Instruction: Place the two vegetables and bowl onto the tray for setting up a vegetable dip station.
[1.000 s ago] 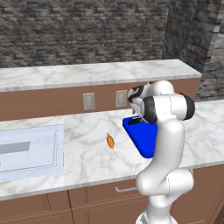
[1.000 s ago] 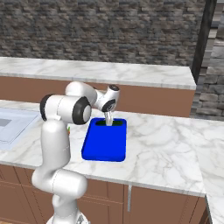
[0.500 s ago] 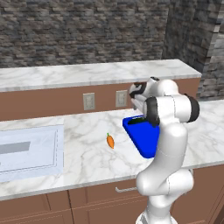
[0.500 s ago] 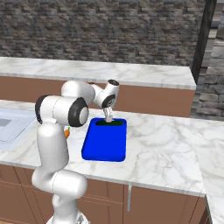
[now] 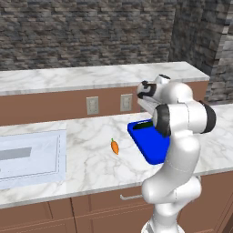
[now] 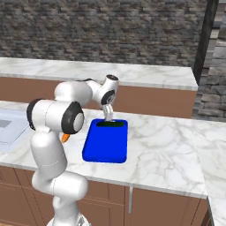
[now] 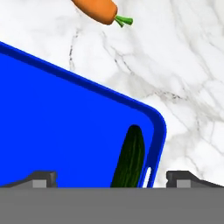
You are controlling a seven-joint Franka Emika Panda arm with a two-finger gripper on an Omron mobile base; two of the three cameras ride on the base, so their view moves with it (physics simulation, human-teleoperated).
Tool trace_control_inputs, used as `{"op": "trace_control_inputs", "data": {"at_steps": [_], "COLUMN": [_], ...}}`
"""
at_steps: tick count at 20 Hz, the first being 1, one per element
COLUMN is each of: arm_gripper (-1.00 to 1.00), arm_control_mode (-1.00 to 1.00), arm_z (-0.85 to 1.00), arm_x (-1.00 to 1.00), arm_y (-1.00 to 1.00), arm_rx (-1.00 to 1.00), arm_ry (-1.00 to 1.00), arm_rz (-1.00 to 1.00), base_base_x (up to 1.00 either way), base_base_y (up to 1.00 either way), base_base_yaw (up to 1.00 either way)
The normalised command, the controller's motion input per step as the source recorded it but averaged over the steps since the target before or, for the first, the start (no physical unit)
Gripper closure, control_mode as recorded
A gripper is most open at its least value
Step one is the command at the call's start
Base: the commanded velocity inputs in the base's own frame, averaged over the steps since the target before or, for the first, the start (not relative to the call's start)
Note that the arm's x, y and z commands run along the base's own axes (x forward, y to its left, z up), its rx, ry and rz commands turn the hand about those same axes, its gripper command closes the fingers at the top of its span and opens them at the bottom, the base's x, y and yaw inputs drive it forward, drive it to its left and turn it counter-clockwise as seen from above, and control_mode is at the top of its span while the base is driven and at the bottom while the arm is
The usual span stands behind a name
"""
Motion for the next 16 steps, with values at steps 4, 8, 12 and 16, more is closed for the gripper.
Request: {"op": "trace_control_inputs", "data": {"at_steps": [4,8,12,16], "arm_gripper": [-1.0,-1.0,-1.0,-1.0], "arm_control_mode": [-1.0,-1.0,-1.0,-1.0], "arm_z": [0.28,0.26,0.22,0.23], "arm_x": [-0.42,-0.42,-0.4,-0.37], "arm_y": [0.12,0.18,0.19,0.17], "arm_rx": [-0.04,-0.05,-0.05,-0.04], "arm_ry": [0.0,0.0,0.0,0.0], "arm_rz": [0.13,0.12,0.12,0.12], "base_base_x": [0.0,0.0,0.0,0.0], "base_base_y": [0.0,0.0,0.0,0.0], "base_base_yaw": [0.0,0.0,0.0,0.0]}}
